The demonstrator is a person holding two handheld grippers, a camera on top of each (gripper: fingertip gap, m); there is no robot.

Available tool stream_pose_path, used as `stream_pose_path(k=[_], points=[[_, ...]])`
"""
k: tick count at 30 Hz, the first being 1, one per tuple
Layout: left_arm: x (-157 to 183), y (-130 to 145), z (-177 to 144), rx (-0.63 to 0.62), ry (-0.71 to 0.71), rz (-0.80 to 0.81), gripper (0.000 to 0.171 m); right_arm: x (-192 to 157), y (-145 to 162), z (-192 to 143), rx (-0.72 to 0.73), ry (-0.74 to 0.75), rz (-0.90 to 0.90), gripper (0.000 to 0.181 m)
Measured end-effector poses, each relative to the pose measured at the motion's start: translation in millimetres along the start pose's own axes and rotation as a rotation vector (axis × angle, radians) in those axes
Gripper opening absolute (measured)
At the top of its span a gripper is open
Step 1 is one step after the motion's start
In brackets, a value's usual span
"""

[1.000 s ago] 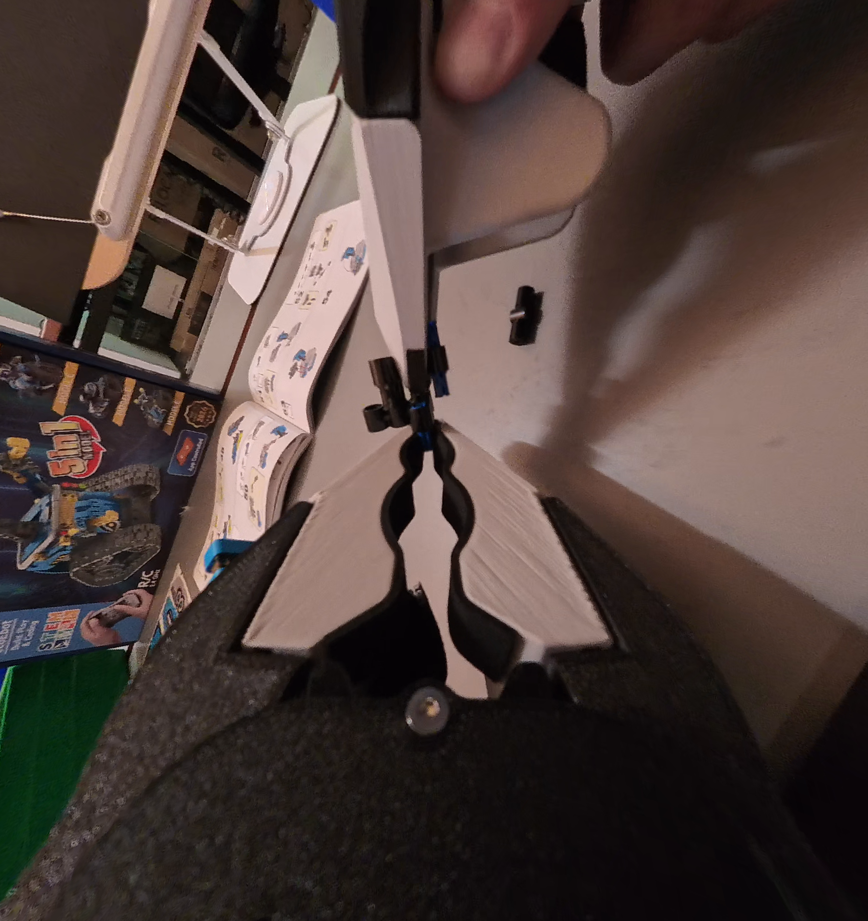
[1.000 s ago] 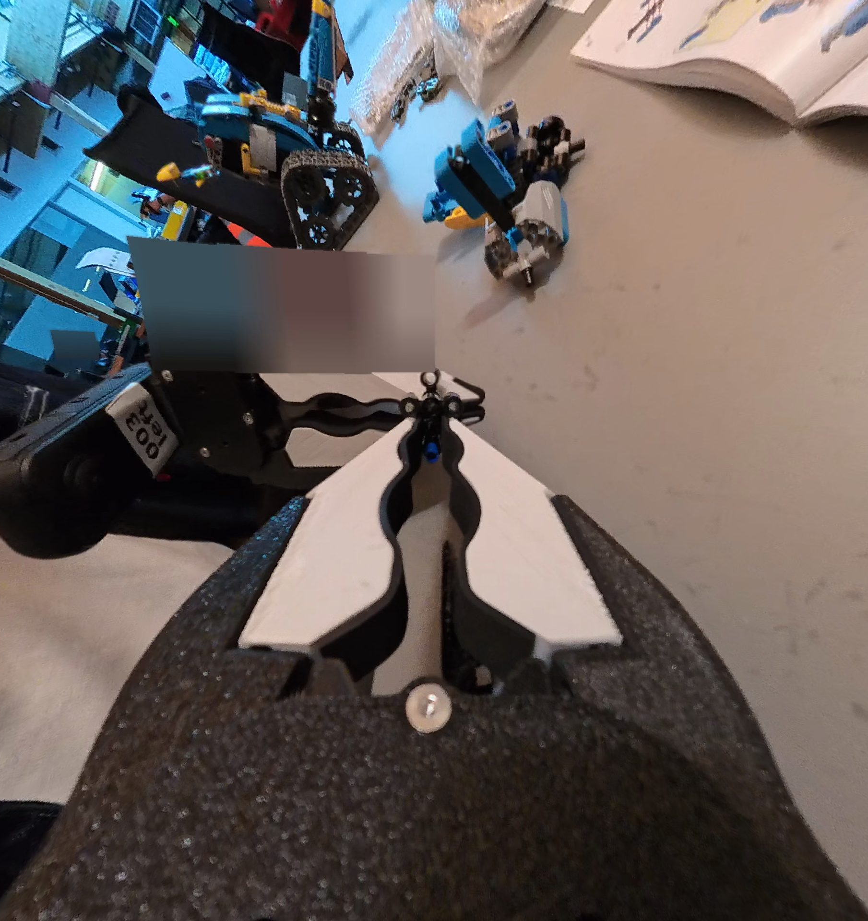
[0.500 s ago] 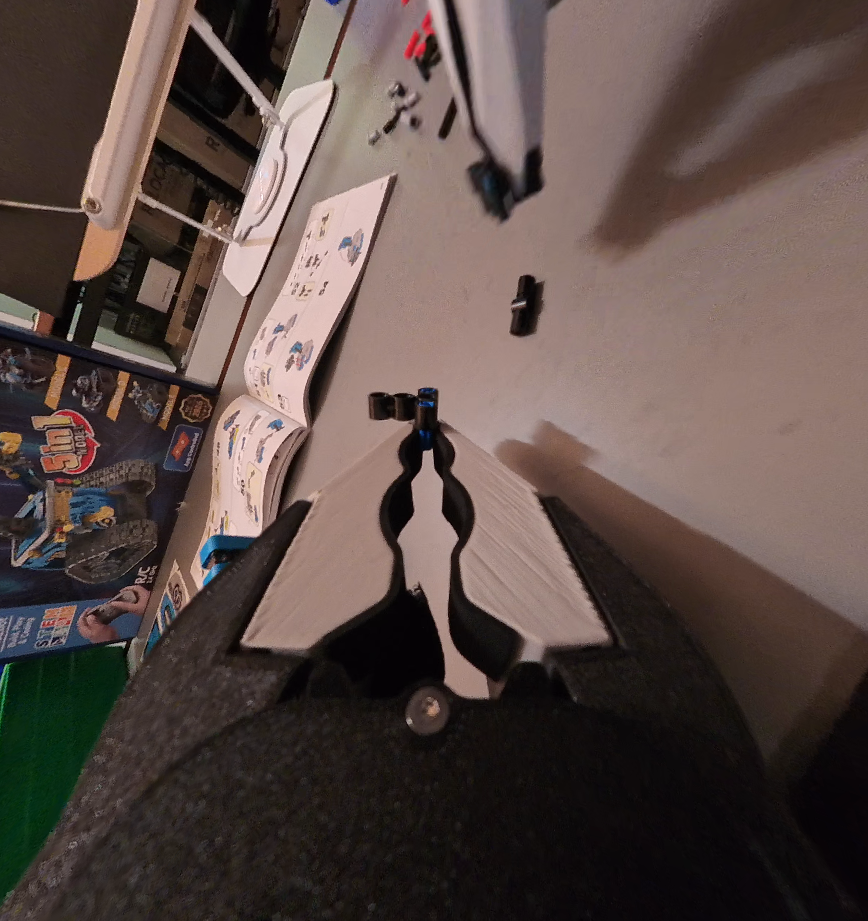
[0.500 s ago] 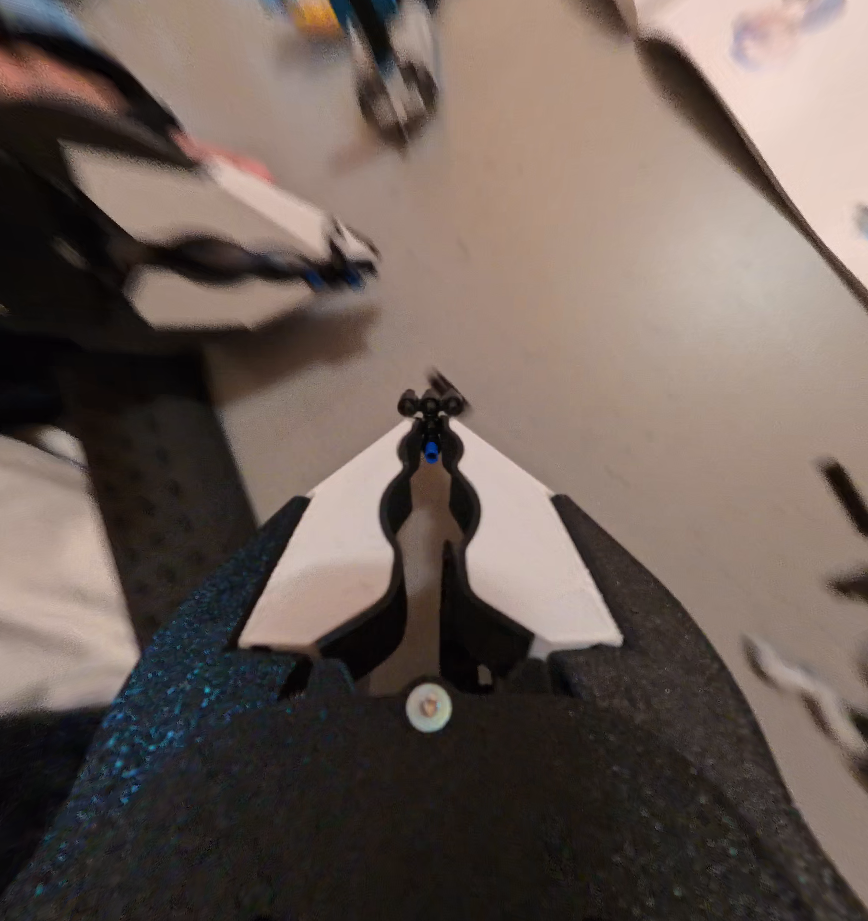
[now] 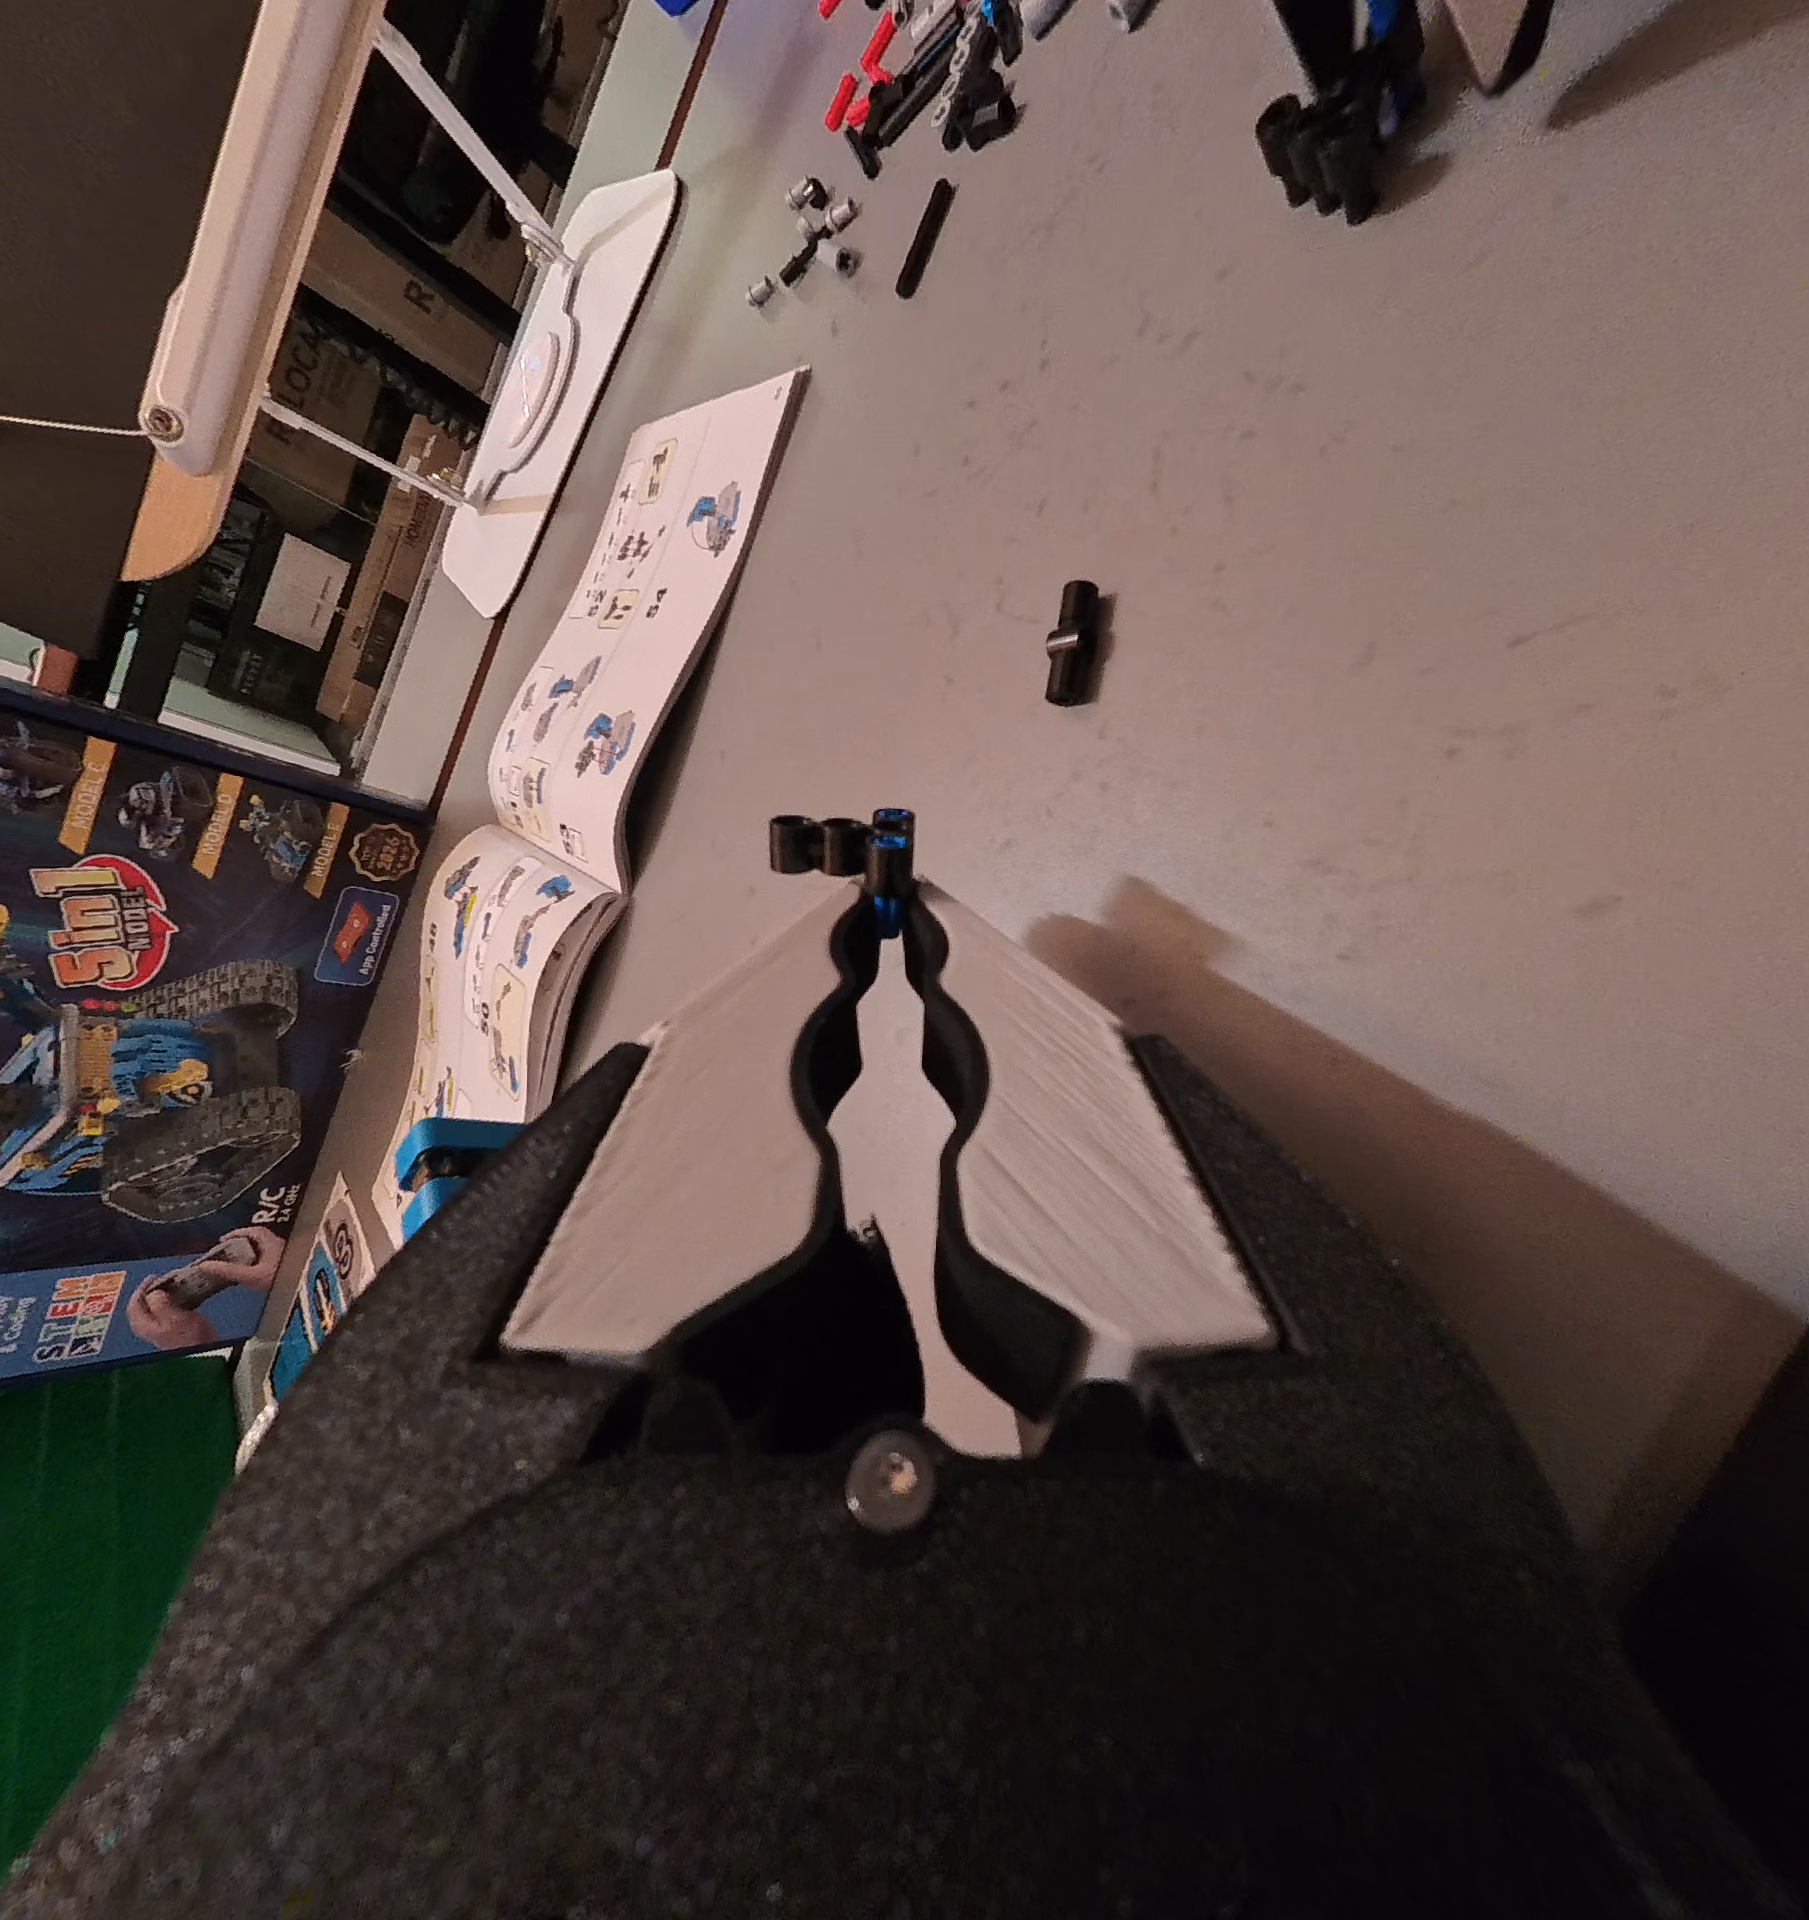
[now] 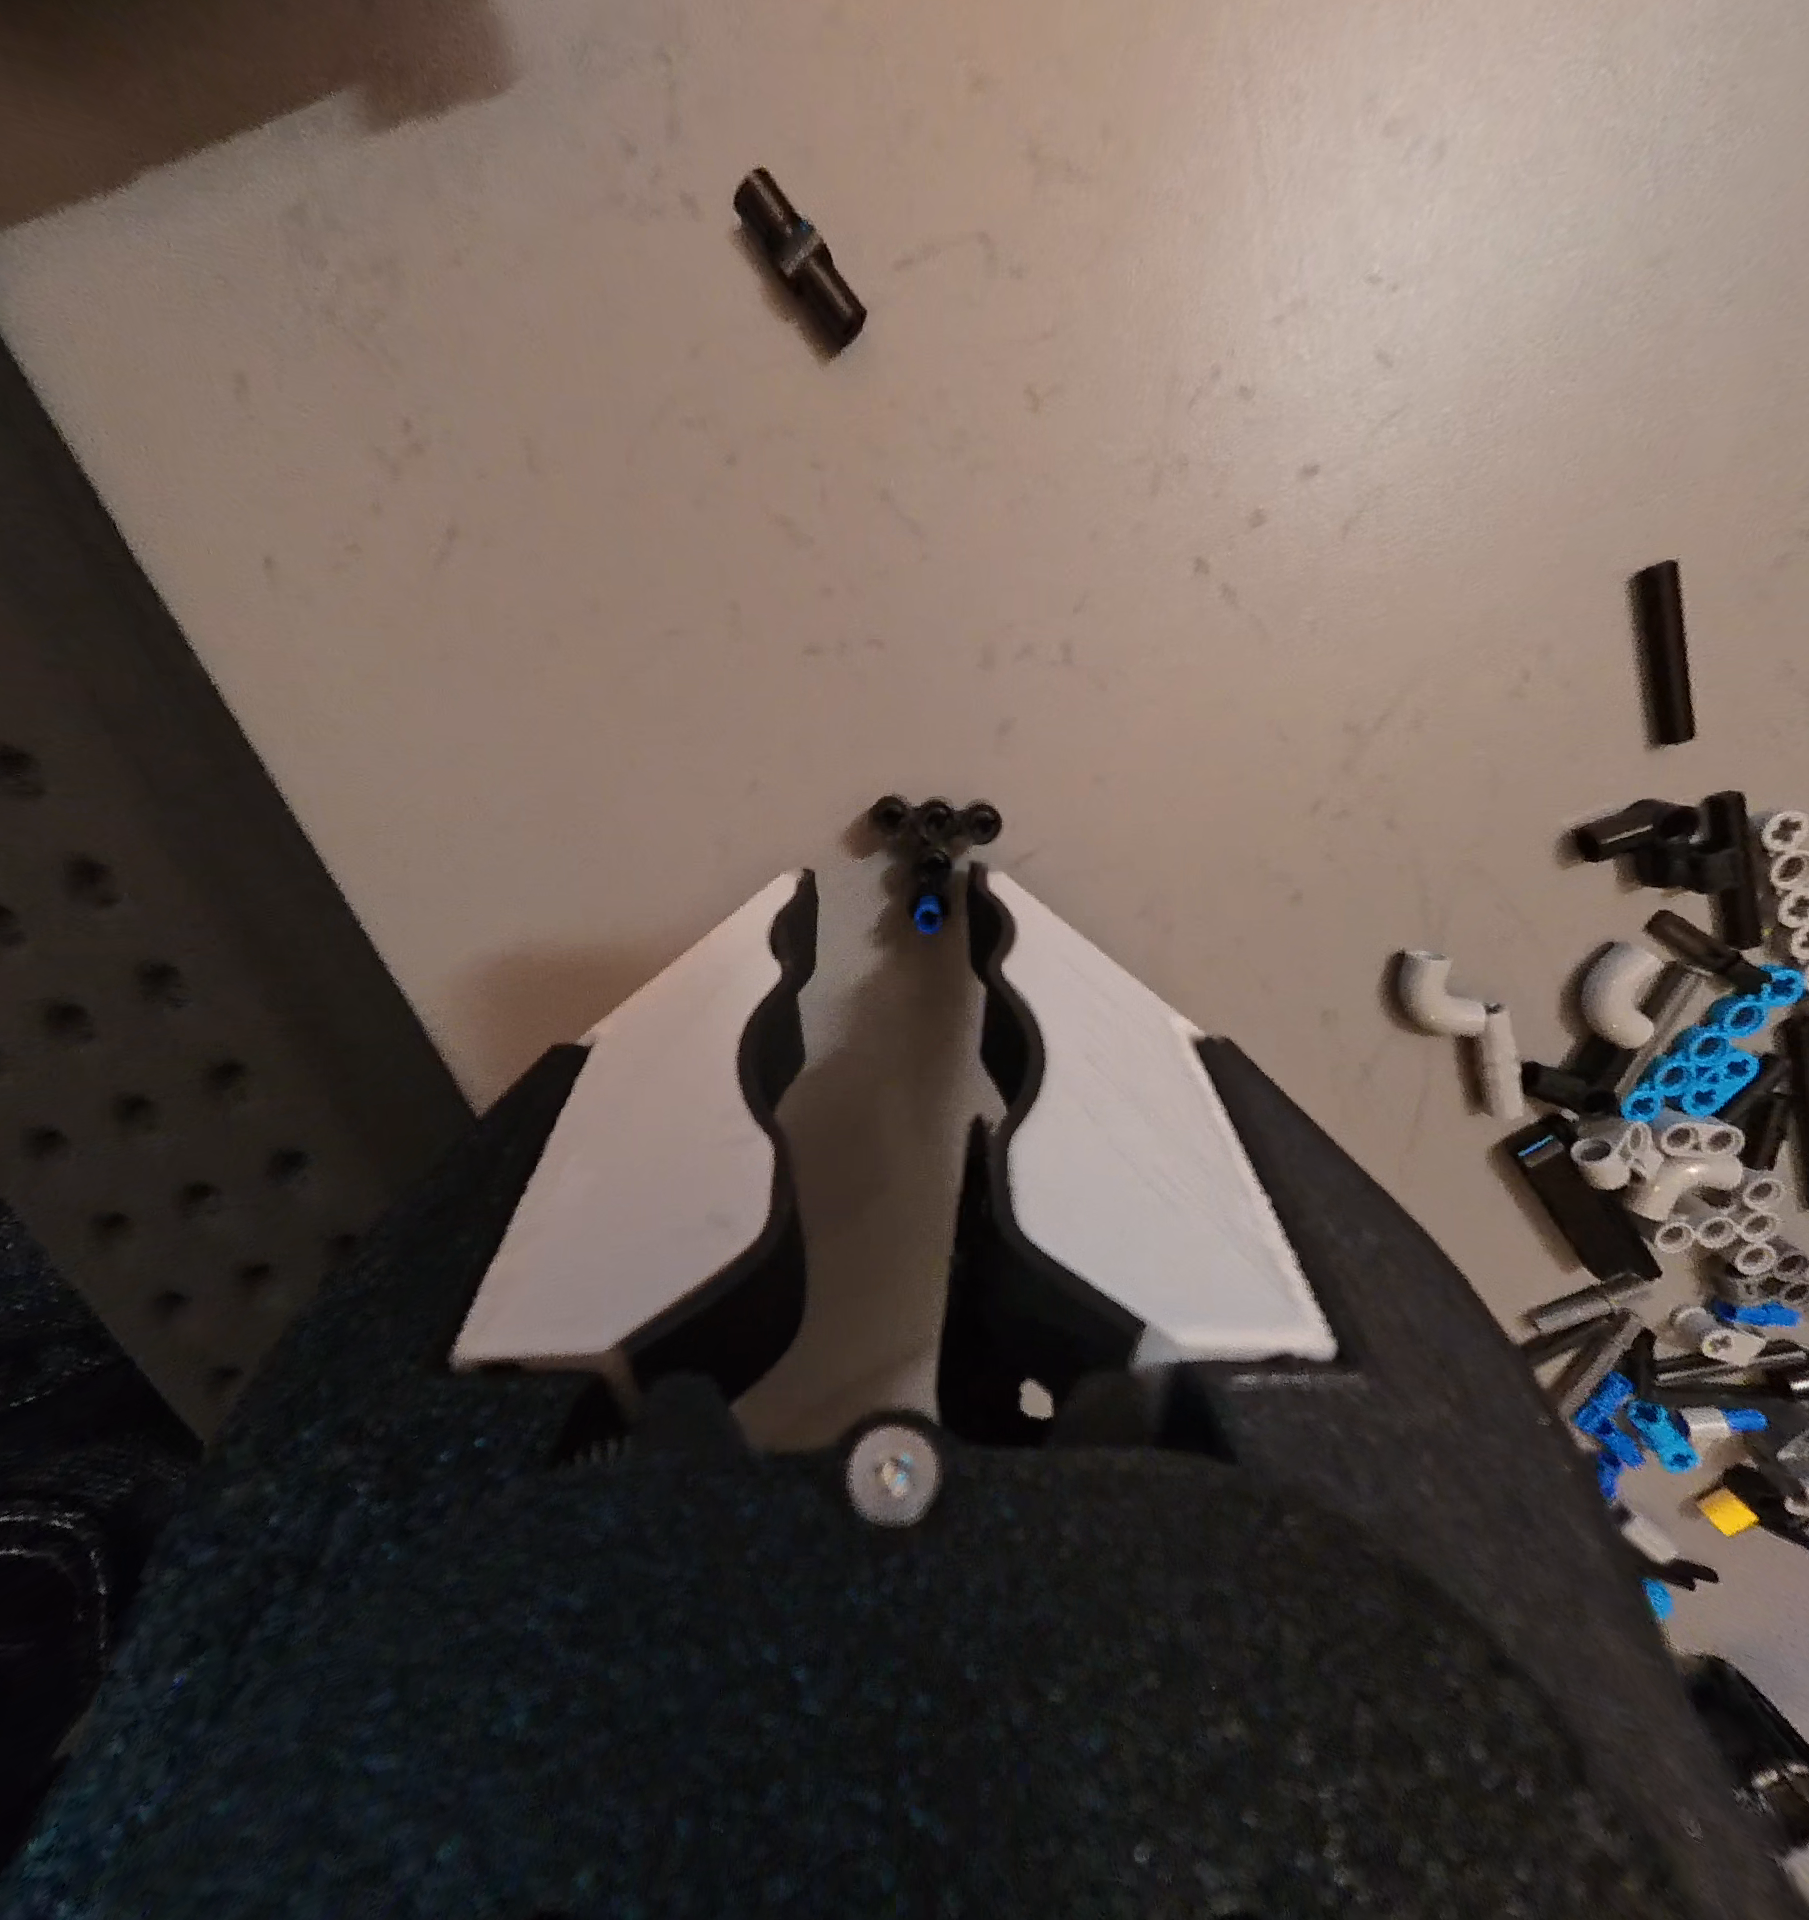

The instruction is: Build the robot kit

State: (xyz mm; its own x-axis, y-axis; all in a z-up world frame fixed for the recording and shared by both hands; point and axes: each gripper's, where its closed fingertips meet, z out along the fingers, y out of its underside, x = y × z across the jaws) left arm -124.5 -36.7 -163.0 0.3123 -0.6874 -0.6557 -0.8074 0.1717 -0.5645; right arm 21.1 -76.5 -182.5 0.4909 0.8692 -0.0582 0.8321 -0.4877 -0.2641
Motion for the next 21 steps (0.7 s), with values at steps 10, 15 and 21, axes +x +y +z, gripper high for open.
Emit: stream_pose_path(k=[10,15,21], points=[[2,2,1,-0.01,0.011,0.002,0.003,13,-11,-7,0.089,0.082,0.043,0.019],[3,2,1,-0.011,0.013,0.001,0.003,9,-8,-7,0.058,0.067,0.03,0.016],[3,2,1,-0.015,0.013,0.0,0.003,6,-13,-4,0.076,0.039,0.059,0.012]])
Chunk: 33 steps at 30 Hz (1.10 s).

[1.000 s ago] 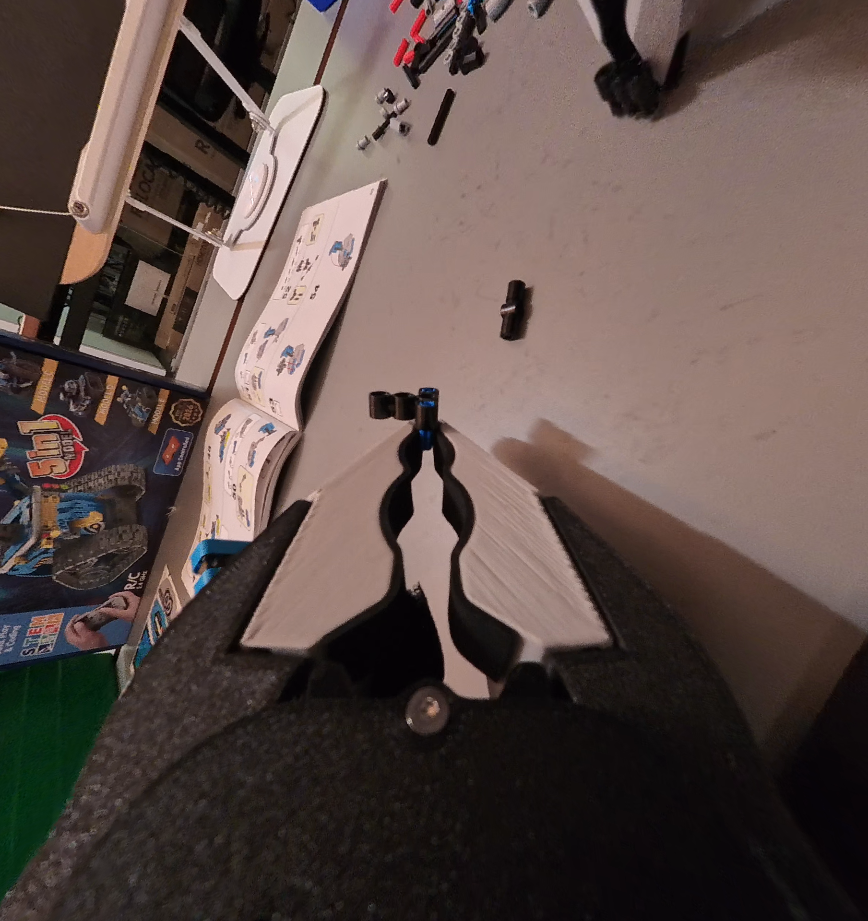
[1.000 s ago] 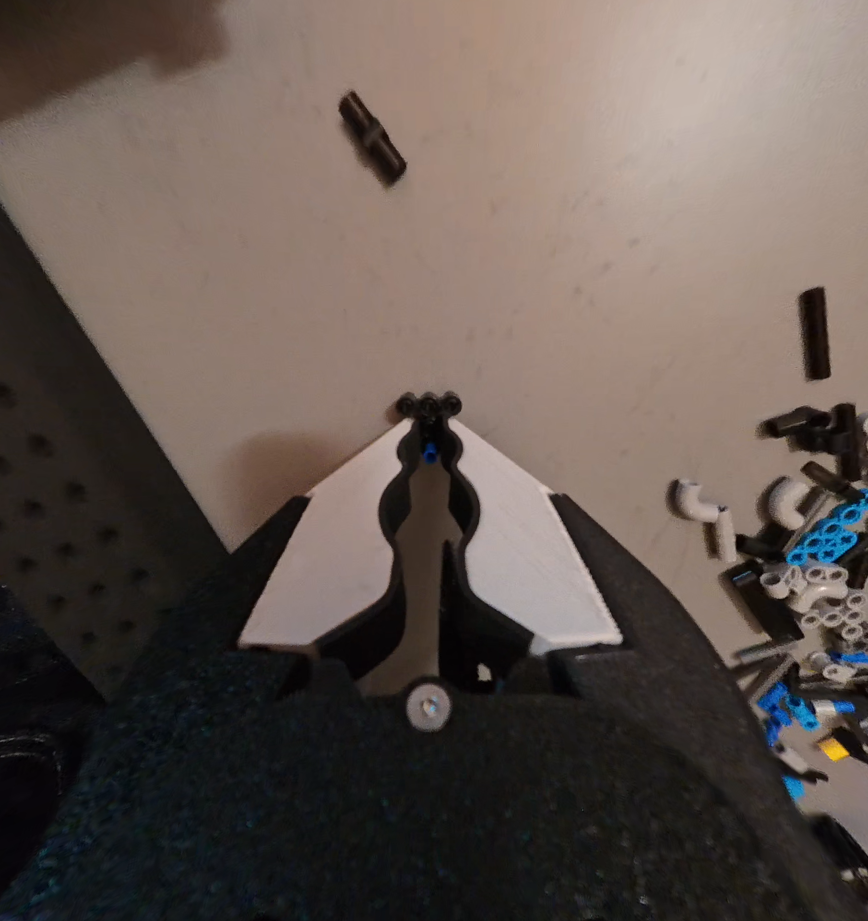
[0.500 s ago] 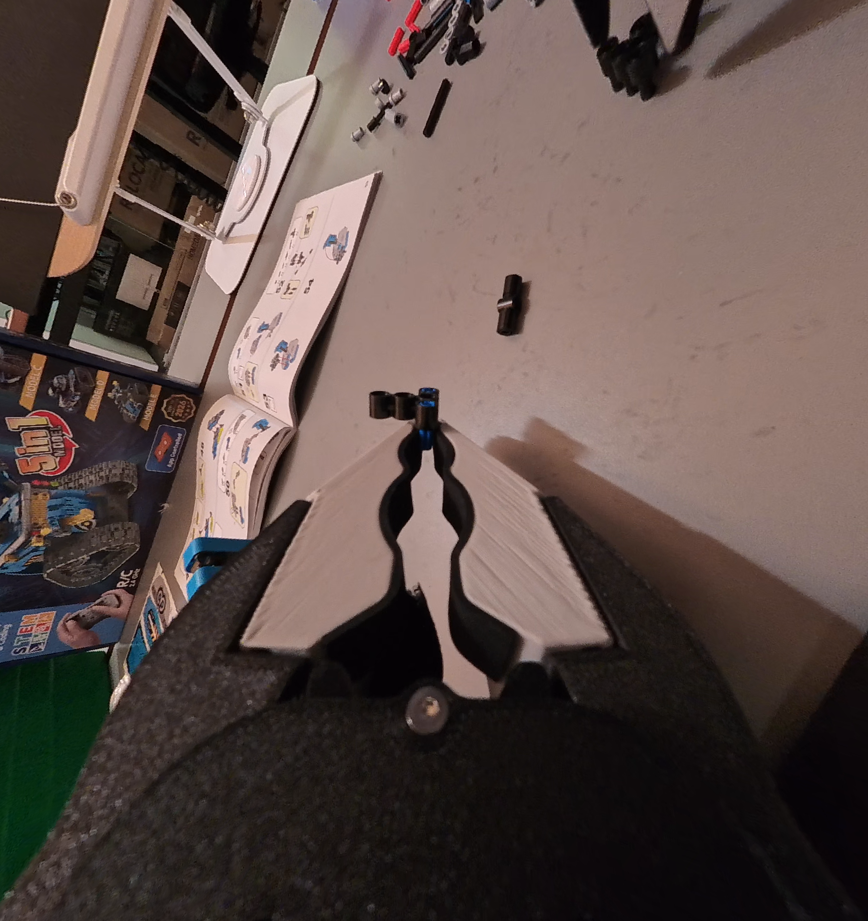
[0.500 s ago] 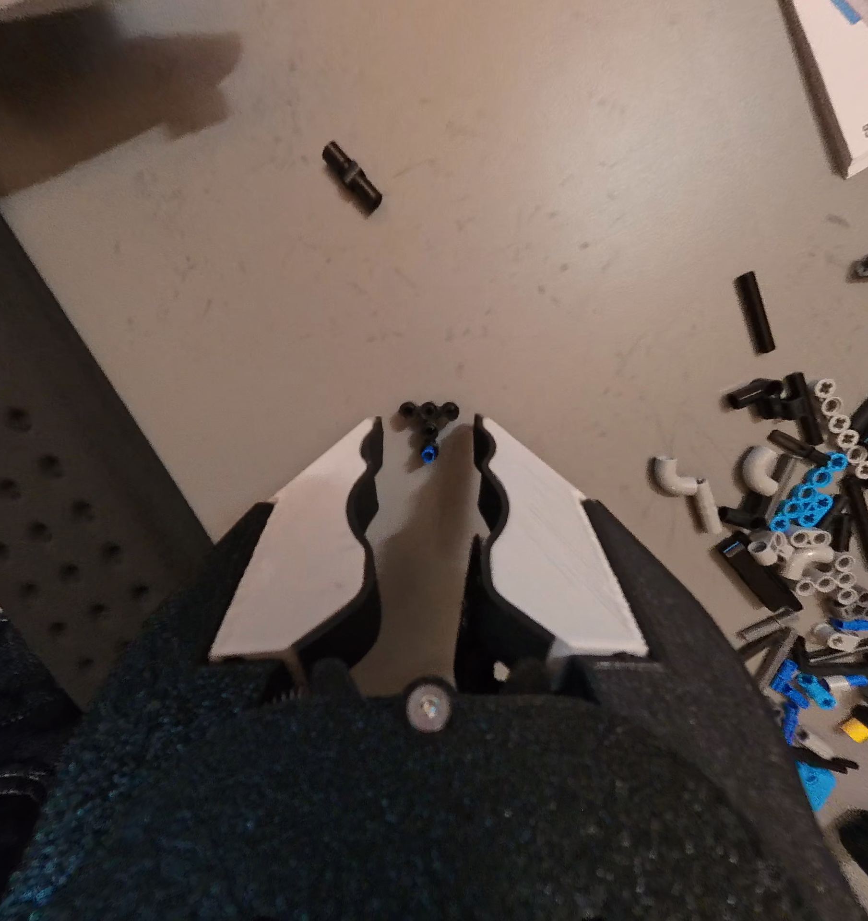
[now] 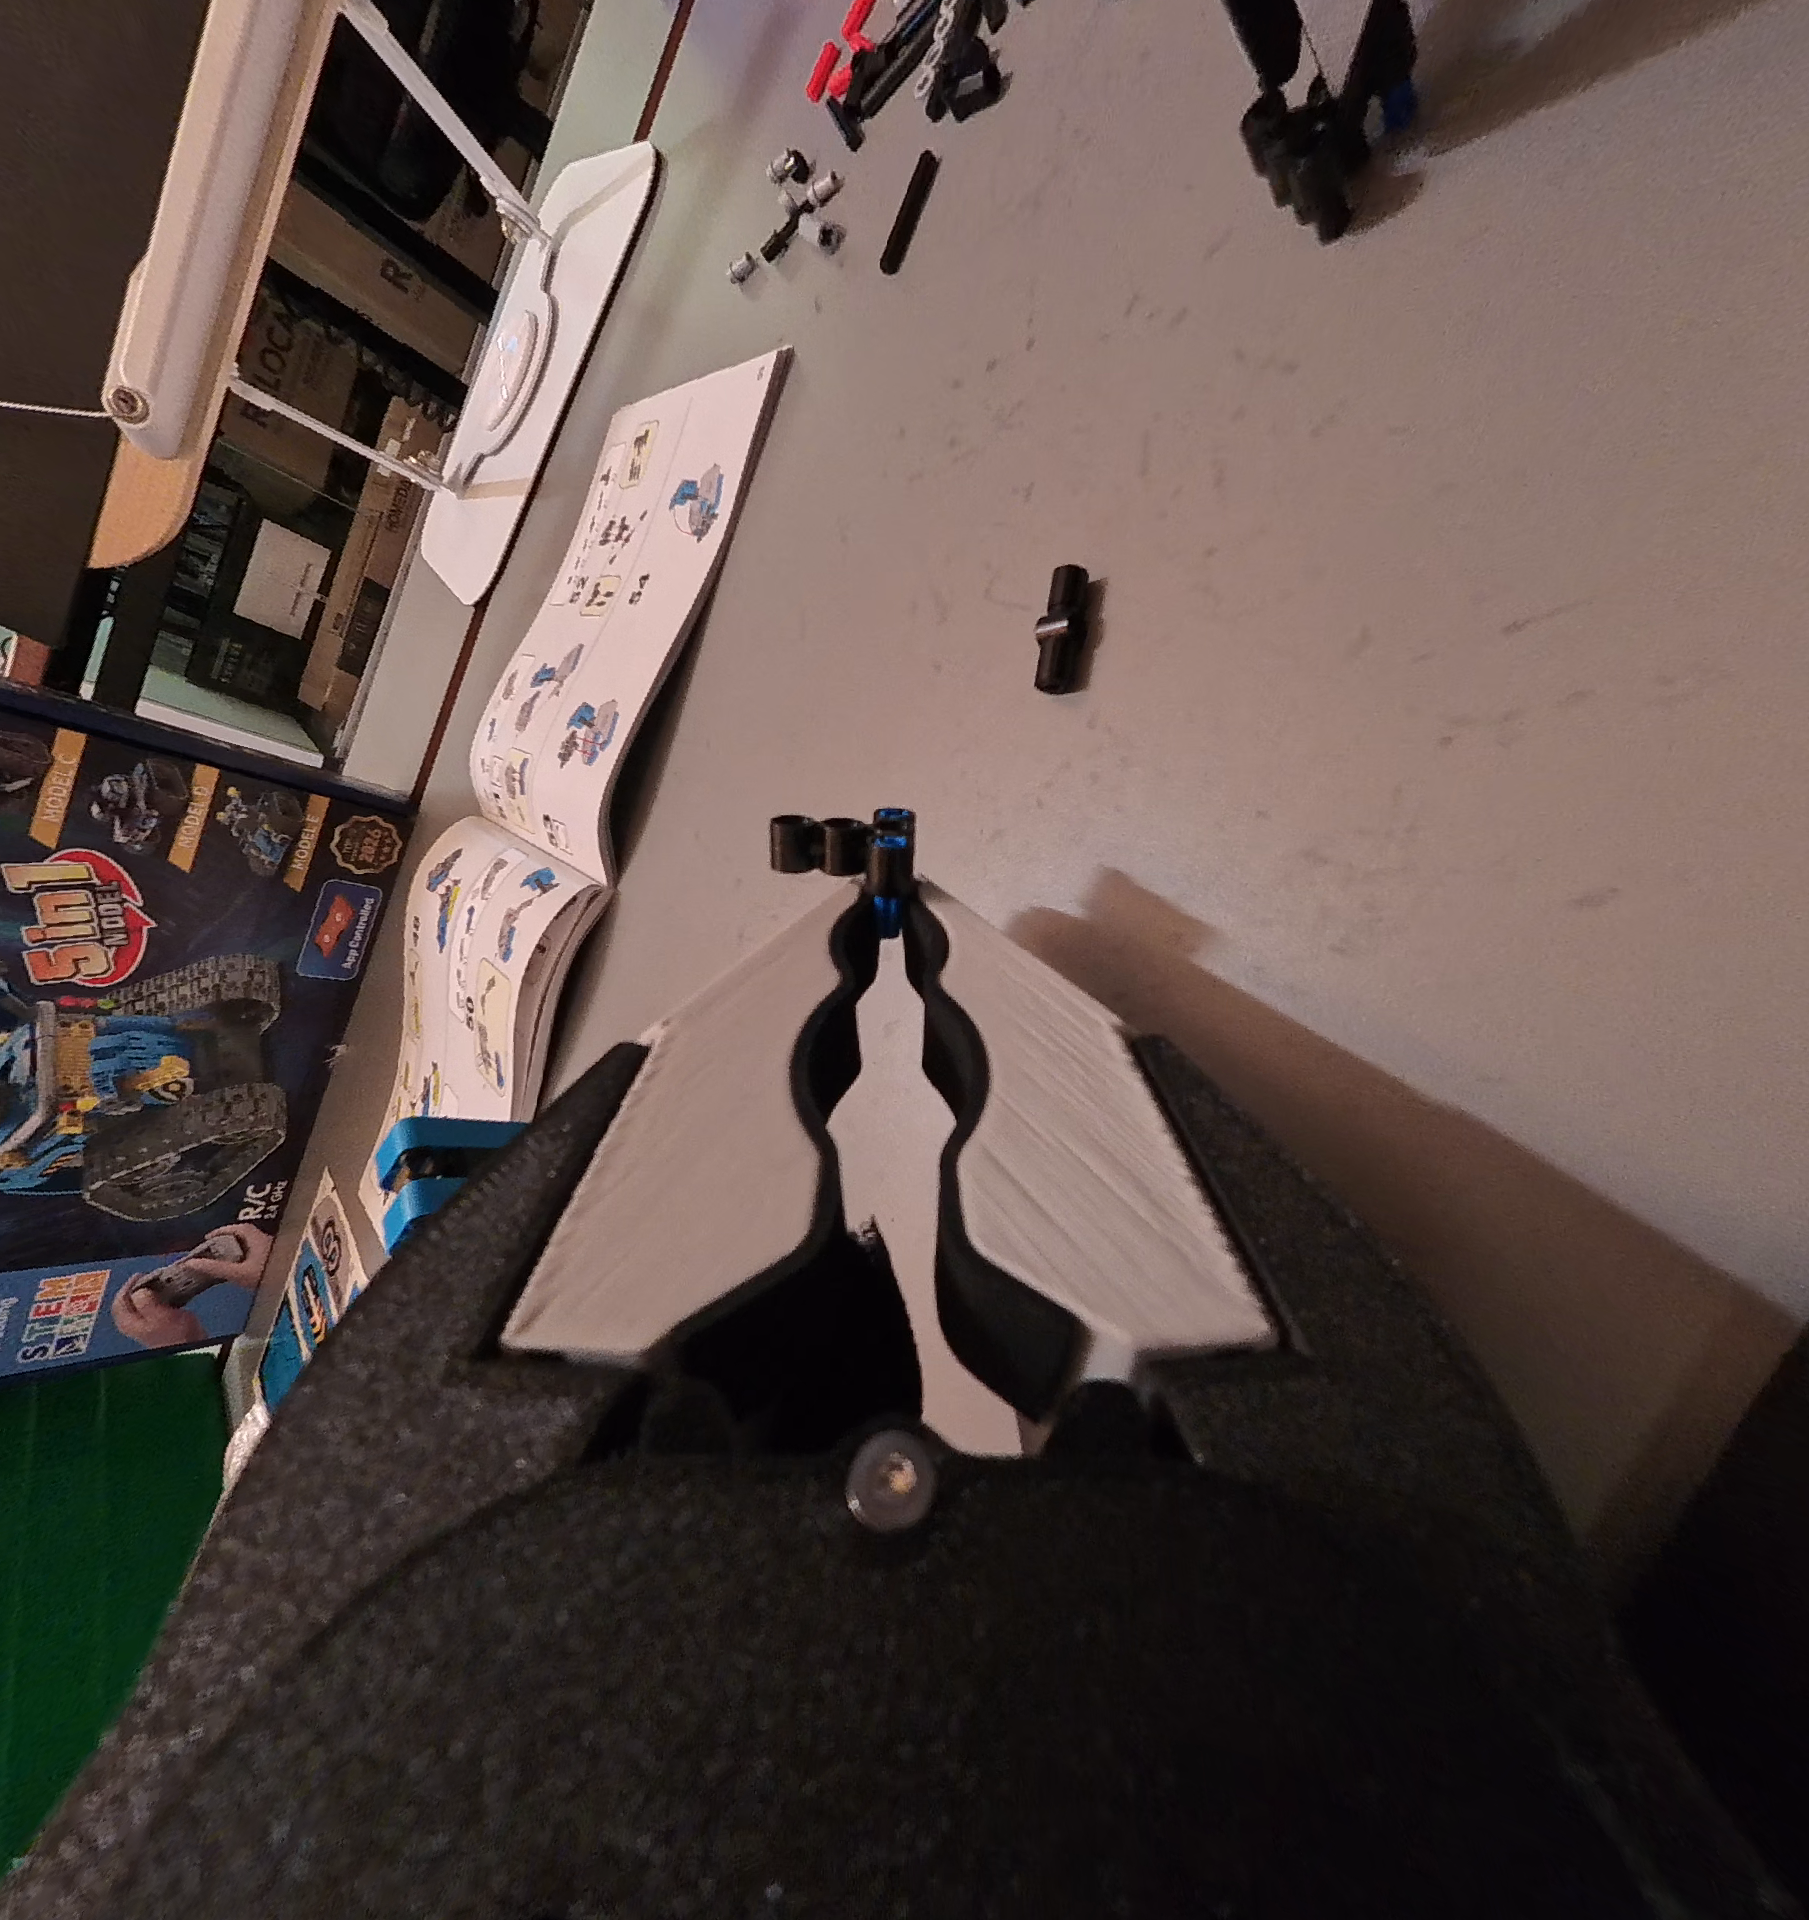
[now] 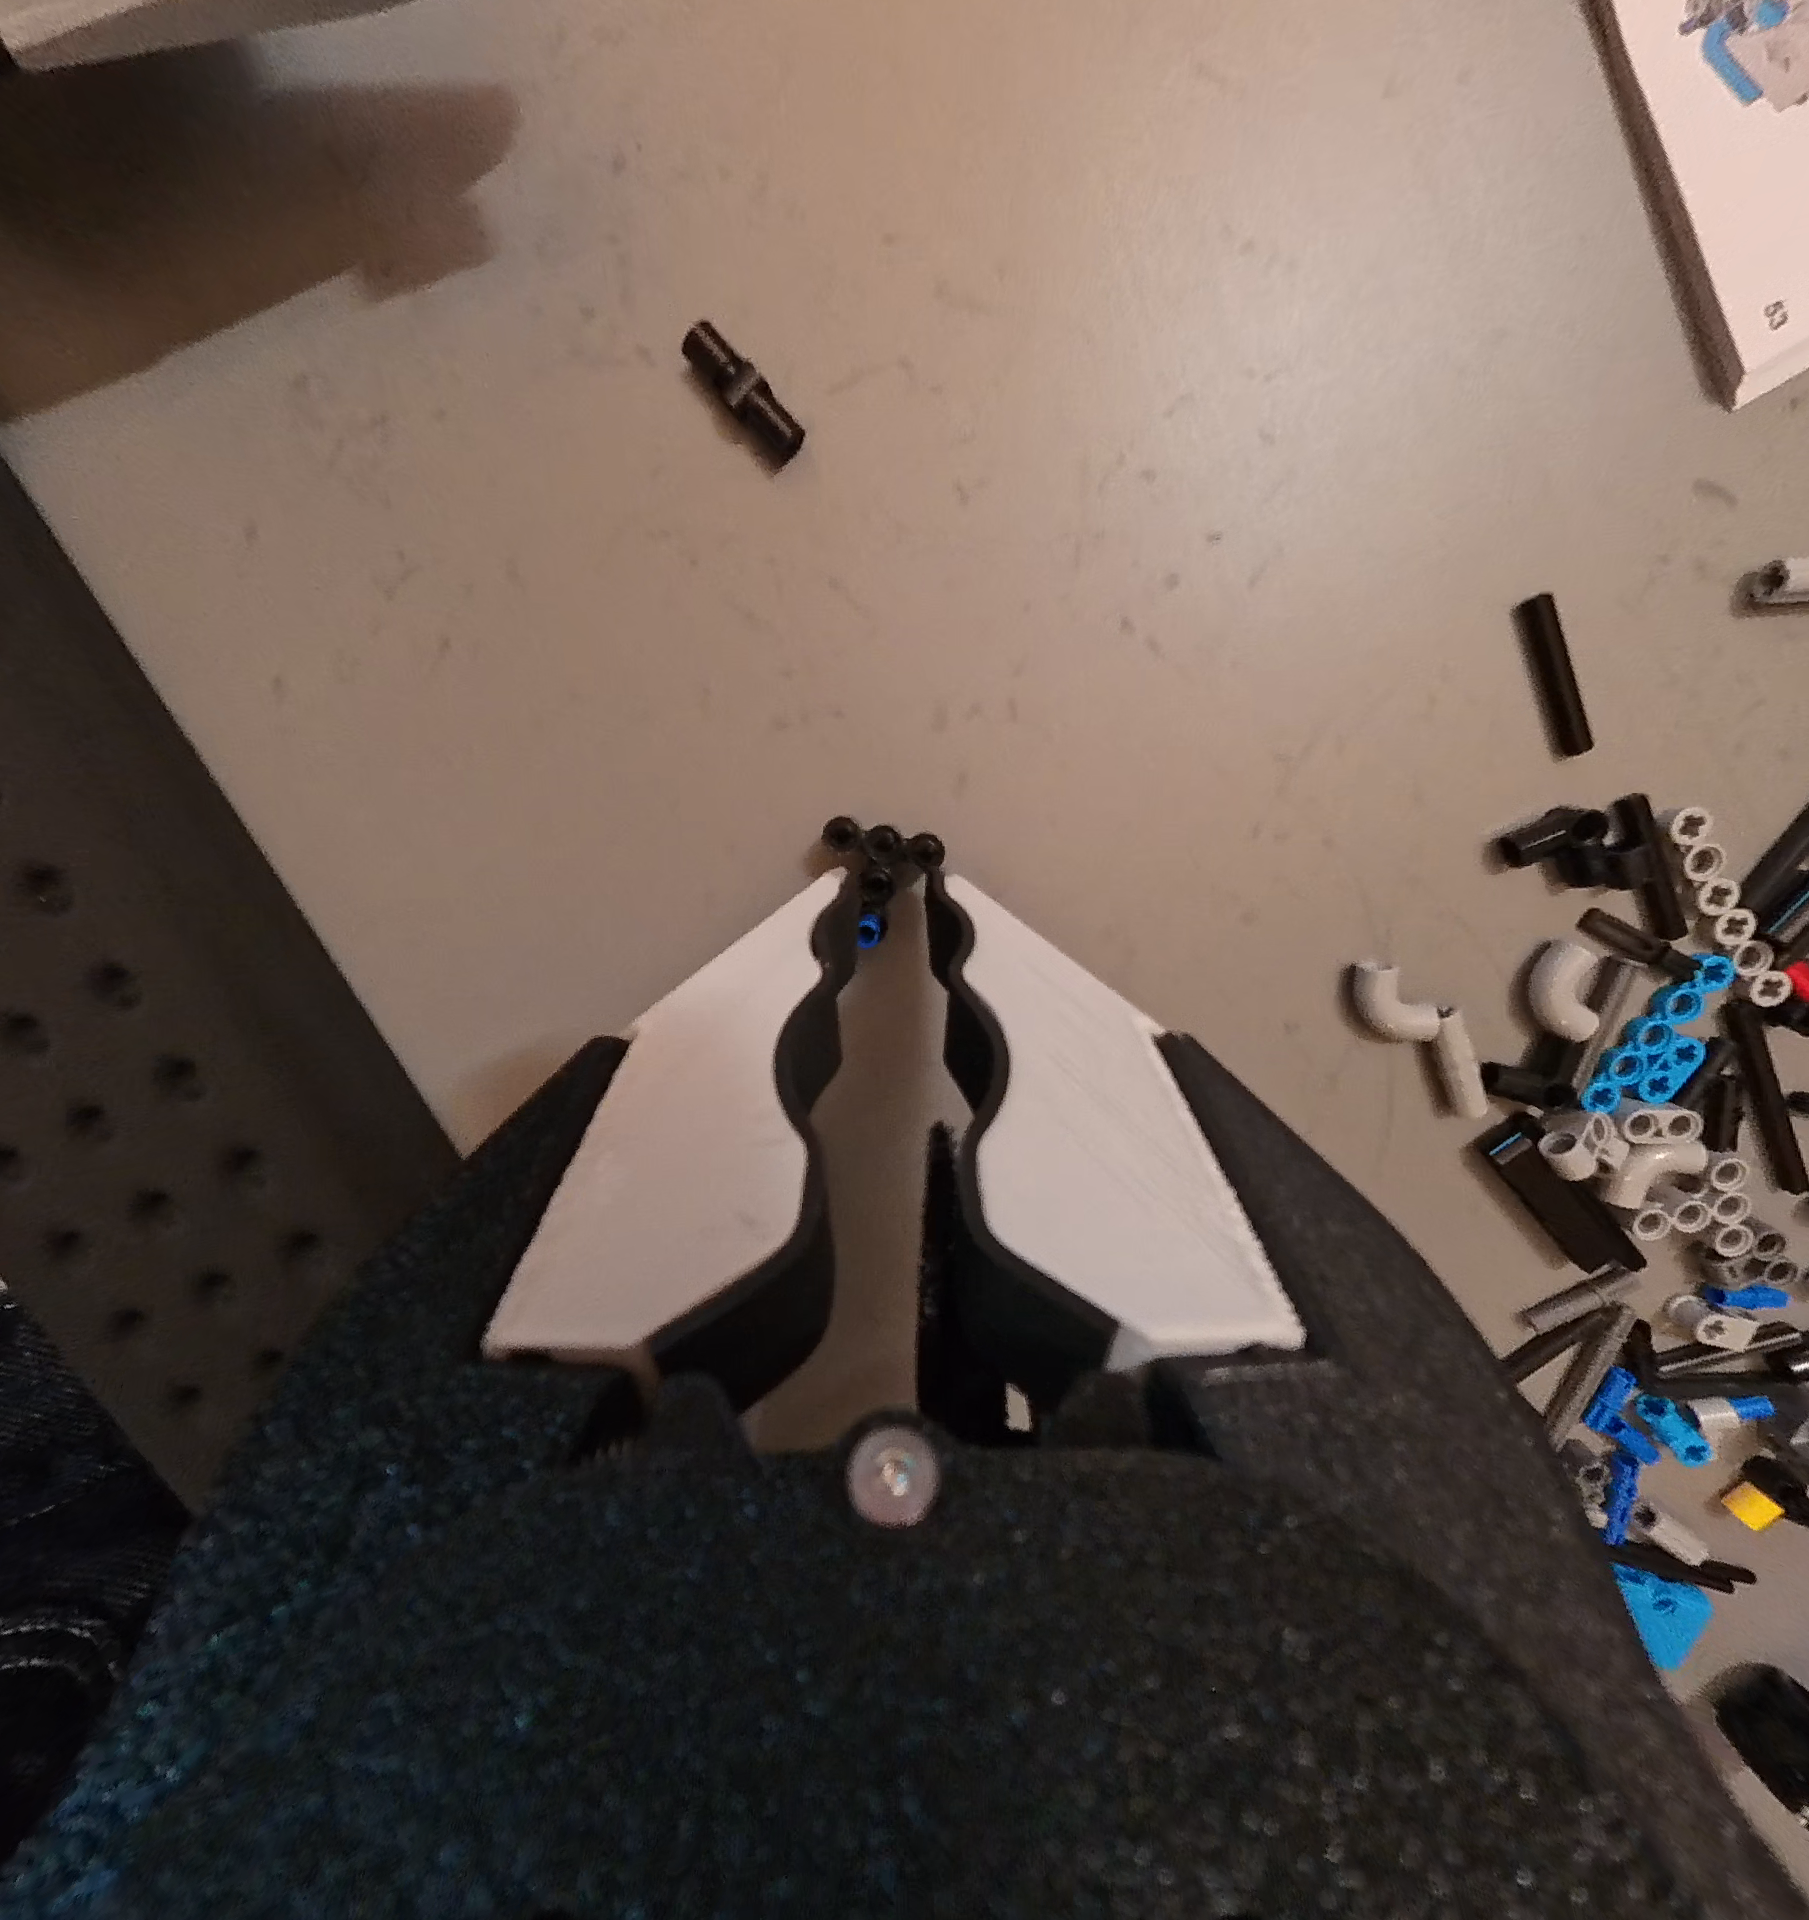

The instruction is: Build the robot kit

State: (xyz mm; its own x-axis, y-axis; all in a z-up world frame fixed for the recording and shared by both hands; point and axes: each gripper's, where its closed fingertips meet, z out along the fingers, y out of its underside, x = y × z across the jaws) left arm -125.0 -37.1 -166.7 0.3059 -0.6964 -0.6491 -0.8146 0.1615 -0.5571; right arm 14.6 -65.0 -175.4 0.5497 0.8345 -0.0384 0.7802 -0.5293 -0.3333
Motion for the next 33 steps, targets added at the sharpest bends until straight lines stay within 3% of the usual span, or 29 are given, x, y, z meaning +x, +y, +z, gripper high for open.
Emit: stream_pose_path(k=[20,23,25,26,29,33], points=[[1,0,0,0.002,0.008,-0.006,0.003,0,3,7,-0.097,0.03,0.013,0.007],[0,-2,-1,0.015,0.008,-0.007,0.003,-1,-6,4,-0.051,0.032,-0.017,0.007],[-1,-7,-3,0.045,0.011,-0.024,0.003,-2,-29,-5,0.072,0.051,-0.054,0.006],[-2,-10,-5,0.069,0.017,-0.042,0.003,-11,-51,-13,0.202,0.012,-0.058,0.006],[-7,-16,-9,0.117,0.029,-0.105,0.002,-45,-113,-36,0.594,-0.246,0.101,0.006],[-11,-19,-13,0.15,0.041,-0.169,0.002,-62,-137,-22,0.723,-0.517,0.309,0.005]])
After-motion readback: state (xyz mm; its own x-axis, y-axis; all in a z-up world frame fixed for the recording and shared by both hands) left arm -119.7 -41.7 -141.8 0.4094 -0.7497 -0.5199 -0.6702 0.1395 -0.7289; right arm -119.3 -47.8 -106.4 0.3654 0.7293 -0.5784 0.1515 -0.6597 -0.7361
